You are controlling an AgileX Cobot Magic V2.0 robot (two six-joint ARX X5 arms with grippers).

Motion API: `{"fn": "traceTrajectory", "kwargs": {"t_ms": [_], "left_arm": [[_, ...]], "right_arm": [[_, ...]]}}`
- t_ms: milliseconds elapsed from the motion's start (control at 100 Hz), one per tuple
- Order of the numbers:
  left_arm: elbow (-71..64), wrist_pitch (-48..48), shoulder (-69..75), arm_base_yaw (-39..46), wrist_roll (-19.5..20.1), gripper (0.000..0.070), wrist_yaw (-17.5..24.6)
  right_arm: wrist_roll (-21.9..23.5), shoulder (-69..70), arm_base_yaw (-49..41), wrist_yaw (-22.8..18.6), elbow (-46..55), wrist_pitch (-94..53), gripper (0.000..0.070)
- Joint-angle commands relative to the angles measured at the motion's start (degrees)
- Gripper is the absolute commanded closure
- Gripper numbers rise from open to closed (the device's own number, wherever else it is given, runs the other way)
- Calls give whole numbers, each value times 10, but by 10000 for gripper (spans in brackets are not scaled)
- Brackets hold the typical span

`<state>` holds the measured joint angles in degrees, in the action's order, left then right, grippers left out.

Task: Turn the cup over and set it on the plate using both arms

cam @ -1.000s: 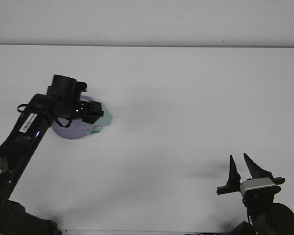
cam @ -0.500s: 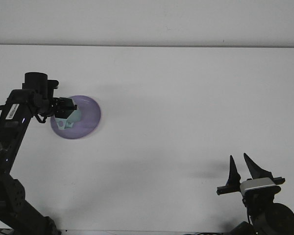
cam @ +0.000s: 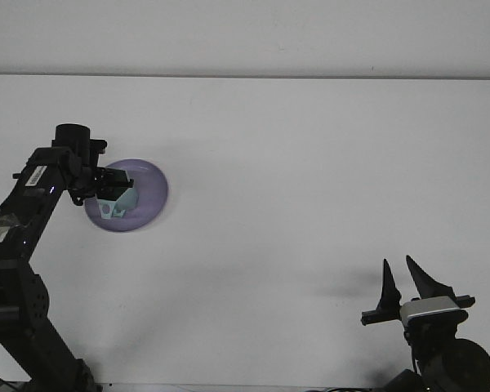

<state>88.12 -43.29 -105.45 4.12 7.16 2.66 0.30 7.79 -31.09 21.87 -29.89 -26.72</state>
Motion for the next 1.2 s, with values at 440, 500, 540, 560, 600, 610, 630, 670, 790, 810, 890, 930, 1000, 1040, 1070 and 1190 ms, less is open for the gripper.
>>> {"fn": "traceTrajectory", "kwargs": {"t_ms": [440,500,540,560,600,610,630,670,790,810,890,930,1000,1040,1070,1190], "left_arm": [[84,-47,-19,0,9,188,9],[115,-85,-18,0,9,188,19],[137,-108,-18,0,7,188,24],[147,-119,-17,0,5,188,26],[167,-138,-13,0,0,188,30],[171,-142,-12,1,-2,188,31],[179,-148,-8,1,-4,188,33],[193,-158,0,3,-7,188,40],[204,-165,50,5,-8,194,66],[204,-165,60,5,-8,196,69],[204,-170,103,5,-9,196,85],[203,-172,126,5,-9,202,100],[203,-173,170,5,-14,310,116],[203,-173,195,5,-14,423,116],[202,-173,214,5,-14,514,116],[177,-168,291,-2,-6,687,120]], "right_arm": [[8,2,-3,0,-4,3,432],[8,2,-3,0,-4,3,432],[8,2,-3,0,-4,3,432],[8,2,-3,0,-4,3,432],[8,2,-3,0,-4,3,432],[8,2,-3,0,-4,3,432],[8,2,-3,0,-4,3,432],[8,2,-3,0,-4,3,432],[8,2,-3,0,-4,3,432],[8,2,-3,0,-4,3,432],[8,2,-3,0,-4,3,432],[8,2,-3,0,-4,3,432],[8,2,-3,0,-4,3,432],[8,2,-3,0,-4,3,432],[8,2,-3,0,-4,3,432],[8,2,-3,0,-4,3,432]]}}
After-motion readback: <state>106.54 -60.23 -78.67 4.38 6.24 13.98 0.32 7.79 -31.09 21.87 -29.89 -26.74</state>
